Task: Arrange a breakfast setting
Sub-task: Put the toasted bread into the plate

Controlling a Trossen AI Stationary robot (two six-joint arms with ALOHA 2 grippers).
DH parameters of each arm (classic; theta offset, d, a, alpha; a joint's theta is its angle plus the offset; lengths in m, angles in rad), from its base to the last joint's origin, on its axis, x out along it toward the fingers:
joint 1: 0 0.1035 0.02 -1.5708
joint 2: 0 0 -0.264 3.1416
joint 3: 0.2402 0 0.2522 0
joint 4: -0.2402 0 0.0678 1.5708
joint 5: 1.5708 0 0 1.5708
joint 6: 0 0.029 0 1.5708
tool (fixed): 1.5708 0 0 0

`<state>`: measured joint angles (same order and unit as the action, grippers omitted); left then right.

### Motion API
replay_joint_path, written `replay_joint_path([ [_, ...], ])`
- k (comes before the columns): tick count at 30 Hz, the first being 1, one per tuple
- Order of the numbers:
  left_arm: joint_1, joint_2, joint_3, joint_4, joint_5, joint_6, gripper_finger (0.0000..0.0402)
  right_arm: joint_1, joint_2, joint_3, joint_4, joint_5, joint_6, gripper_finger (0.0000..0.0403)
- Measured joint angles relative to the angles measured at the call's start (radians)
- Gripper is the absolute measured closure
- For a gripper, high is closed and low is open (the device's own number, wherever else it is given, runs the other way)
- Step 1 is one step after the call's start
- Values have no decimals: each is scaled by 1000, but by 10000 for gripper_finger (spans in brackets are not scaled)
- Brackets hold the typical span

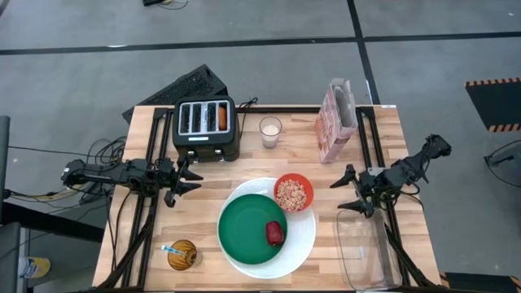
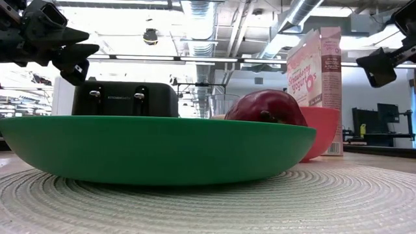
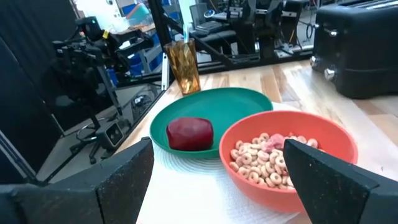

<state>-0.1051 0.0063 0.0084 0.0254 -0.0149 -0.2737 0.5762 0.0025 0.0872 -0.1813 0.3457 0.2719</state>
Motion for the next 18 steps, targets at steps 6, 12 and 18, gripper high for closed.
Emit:
replay_joint_path([
  [6,0,0,0,0,0,0,288,0,0,0,5,-6,9,25],
  [12,0,0,0,0,0,0,288,0,0,0,16,-6,57,25],
  [18,0,0,0,0,0,0,288,0,0,0,13,-6,137,25],
])
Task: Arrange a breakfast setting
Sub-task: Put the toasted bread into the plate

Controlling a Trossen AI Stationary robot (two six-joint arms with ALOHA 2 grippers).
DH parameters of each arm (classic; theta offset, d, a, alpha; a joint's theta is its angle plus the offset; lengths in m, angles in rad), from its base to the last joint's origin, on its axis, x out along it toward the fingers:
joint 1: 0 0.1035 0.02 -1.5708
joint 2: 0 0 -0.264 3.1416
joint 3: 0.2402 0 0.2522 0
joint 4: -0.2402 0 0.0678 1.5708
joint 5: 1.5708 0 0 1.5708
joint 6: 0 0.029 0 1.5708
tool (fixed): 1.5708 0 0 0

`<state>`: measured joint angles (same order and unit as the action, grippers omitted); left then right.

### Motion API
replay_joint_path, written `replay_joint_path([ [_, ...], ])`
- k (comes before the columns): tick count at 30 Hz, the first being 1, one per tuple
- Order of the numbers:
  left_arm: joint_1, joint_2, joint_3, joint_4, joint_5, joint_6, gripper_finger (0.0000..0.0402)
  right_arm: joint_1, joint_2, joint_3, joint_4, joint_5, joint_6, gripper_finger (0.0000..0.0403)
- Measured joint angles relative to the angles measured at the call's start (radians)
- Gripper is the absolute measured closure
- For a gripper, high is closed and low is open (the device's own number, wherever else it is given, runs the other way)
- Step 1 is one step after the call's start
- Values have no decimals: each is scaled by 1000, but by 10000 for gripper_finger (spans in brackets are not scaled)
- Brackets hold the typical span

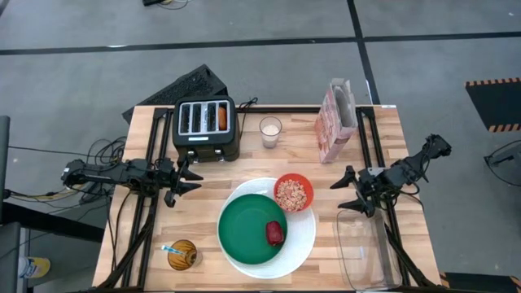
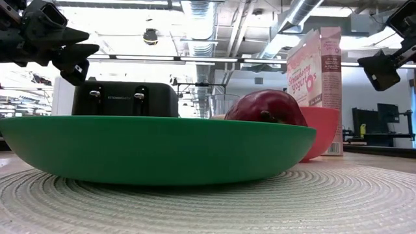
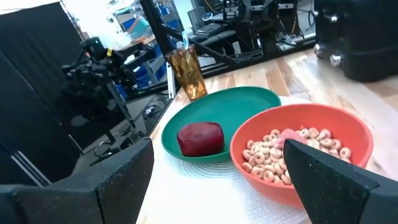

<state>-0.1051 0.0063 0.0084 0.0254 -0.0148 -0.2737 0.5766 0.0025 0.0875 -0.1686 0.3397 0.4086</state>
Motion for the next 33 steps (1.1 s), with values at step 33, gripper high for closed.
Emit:
replay_joint_path([
  [33,0,0,0,0,-5,3,288,-2,0,3,-67,12,62,25],
])
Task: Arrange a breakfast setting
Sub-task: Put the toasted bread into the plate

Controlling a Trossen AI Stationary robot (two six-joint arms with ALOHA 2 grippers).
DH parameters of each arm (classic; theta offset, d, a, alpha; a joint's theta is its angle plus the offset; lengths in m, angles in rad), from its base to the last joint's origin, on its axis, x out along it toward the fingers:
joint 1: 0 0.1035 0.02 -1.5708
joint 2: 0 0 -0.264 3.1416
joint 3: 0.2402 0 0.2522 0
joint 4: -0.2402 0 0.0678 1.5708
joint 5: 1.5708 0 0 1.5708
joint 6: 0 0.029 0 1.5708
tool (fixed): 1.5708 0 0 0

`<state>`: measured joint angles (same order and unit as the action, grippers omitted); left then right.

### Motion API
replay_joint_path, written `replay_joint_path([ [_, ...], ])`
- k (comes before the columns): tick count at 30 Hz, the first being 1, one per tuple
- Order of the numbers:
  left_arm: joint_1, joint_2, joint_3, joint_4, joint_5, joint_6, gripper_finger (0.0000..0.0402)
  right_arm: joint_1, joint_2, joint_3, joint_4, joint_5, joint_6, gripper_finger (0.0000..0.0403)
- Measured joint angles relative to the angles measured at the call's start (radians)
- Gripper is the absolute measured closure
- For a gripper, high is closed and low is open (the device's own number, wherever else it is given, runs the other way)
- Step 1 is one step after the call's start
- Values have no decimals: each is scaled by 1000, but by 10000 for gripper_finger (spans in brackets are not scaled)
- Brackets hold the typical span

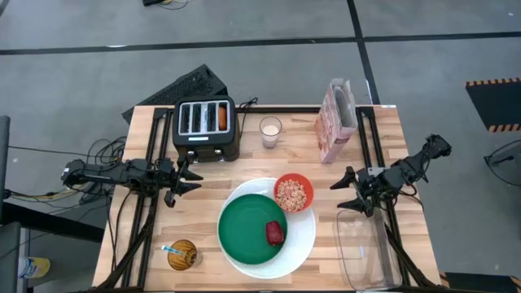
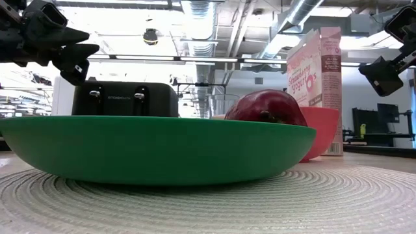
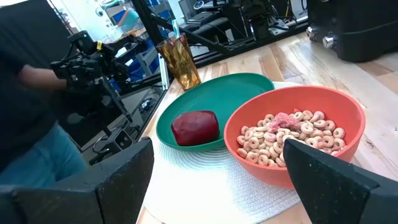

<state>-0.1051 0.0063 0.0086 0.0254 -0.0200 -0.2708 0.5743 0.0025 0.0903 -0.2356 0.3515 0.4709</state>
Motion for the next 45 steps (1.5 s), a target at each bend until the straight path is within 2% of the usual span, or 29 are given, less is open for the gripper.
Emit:
replay_joint_path([
  [10,0,0,0,19,-100,48,288,0,0,-1,0,2,0,25],
  [19,0,0,44,-10,-168,0,288,0,0,-1,-1,2,0,25],
  [26,0,29,139,-16,-351,-11,288,0,0,-2,-1,2,0,25],
  [30,0,121,230,-50,-457,-24,288,0,0,-2,-1,2,0,25],
  [37,0,367,418,-142,-658,-143,288,0,0,-2,-2,2,0,25],
  [45,22,622,579,-139,-858,-231,288,0,0,-2,-2,1,0,25],
])
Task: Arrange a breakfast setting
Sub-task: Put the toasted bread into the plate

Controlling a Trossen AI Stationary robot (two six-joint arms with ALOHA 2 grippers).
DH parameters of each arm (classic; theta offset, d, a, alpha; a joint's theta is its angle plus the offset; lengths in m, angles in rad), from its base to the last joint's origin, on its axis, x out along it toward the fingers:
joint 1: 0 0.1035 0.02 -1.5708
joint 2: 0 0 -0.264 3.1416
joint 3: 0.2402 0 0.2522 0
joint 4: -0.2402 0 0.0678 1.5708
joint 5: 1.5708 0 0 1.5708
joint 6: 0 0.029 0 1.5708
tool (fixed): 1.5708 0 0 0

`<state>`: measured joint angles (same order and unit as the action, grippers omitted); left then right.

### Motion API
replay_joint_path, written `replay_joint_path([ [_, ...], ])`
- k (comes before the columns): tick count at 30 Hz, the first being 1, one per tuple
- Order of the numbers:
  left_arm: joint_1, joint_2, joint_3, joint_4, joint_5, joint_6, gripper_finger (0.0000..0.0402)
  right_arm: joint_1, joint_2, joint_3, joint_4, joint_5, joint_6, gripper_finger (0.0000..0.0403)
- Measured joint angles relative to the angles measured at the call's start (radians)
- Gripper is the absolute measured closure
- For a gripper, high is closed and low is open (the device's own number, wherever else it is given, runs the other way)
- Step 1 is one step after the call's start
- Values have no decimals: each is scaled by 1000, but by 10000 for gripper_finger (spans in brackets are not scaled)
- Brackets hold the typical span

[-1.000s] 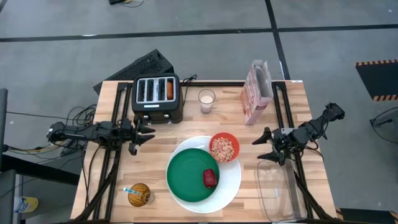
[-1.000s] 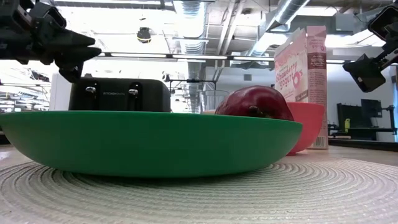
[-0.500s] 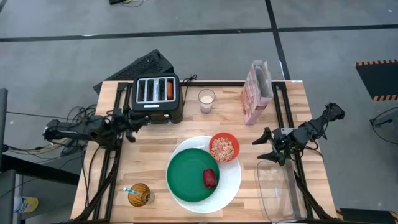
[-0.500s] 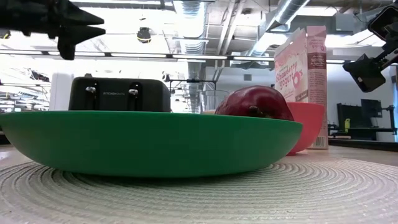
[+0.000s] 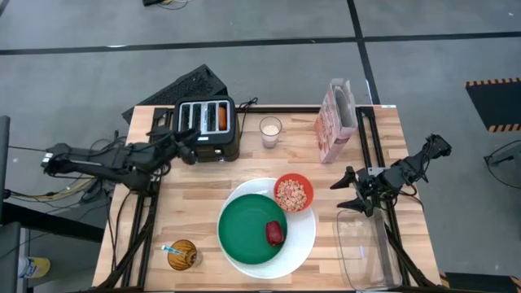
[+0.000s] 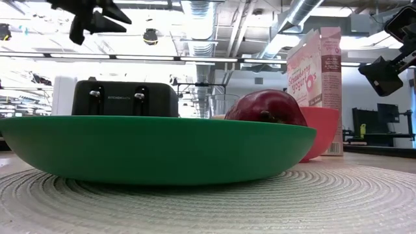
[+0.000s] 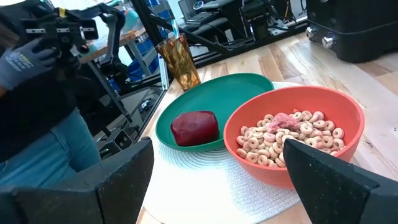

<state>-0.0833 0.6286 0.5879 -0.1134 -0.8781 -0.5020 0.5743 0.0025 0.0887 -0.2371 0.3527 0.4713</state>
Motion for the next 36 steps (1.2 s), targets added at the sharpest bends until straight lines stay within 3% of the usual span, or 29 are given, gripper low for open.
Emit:
replay_joint_path([
  [8,135,188,110,-1,2,-113,288,0,0,0,0,0,0,25],
  [17,358,357,135,144,187,-143,250,0,0,0,0,0,0,25],
  [25,532,476,136,140,412,-312,230,0,0,0,0,0,0,25],
  [30,590,546,240,14,487,-325,230,0,0,0,0,0,0,25],
  [36,633,665,476,-300,502,-250,231,0,0,0,0,0,0,25],
])
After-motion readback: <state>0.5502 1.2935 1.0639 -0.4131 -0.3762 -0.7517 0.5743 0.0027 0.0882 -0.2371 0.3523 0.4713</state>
